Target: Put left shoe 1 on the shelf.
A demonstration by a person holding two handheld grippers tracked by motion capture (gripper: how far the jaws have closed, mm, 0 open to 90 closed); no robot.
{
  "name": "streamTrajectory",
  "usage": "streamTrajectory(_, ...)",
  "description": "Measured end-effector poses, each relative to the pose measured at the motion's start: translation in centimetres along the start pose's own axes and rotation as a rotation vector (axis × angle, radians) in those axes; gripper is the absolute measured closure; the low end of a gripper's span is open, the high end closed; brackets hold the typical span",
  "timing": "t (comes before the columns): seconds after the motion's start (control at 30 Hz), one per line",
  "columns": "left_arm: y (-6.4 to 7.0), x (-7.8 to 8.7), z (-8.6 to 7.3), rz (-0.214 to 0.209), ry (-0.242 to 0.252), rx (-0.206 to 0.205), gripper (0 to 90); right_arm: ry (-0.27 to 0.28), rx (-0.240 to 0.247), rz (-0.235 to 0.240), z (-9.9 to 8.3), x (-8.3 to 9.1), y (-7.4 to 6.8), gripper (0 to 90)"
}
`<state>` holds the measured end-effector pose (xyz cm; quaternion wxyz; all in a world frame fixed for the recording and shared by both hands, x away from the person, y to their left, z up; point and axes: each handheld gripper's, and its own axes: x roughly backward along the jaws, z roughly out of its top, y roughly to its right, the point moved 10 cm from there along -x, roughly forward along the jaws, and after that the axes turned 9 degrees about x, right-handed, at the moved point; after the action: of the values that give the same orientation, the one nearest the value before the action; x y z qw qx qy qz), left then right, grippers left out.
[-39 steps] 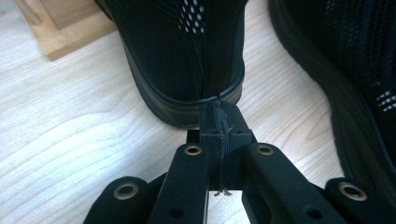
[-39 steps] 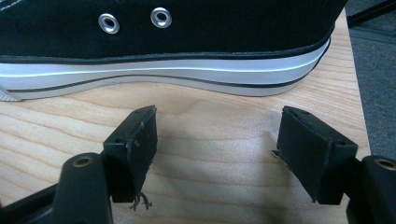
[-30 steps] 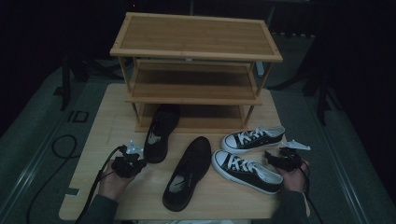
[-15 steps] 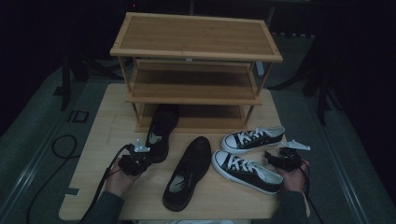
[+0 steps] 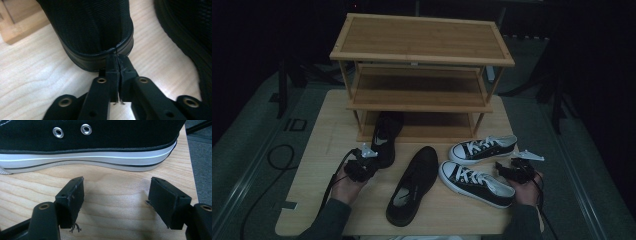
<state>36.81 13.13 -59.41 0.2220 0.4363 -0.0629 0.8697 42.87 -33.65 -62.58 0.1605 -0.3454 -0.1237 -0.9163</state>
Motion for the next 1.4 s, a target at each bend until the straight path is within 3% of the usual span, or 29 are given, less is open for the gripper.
streamTrajectory(0.23,0.1,-0.2,1.5,0.015,0.027,-0.003,88.2,0.000,0.000,0.000,0.0,0.0,0.0,28.5)
streamTrajectory(0.3,-0.2,-0.4,1.7,0.040,0.025,-0.008,88.4,0.000,0.000,0.000,0.0,0.0,0.0,28.4)
streamTrajectory(0.5,-0.2,-0.6,2.2,0.031,0.031,0.005,89.6,0.000,0.000,0.000,0.0,0.0,0.0,28.4)
streamTrajectory(0.63,-0.7,-0.7,2.5,0.066,0.041,0.019,89.6,0.000,0.000,0.000,0.0,0.0,0.0,28.4)
streamTrajectory(1.07,-1.5,-2.6,5.3,0.112,0.051,0.022,89.7,0.000,0.001,0.001,0.0,0.0,0.0,28.3)
streamTrajectory(1.4,-2.2,-3.4,6.7,0.156,0.066,0.057,89.6,-0.001,0.001,0.002,0.0,0.0,0.0,28.1)
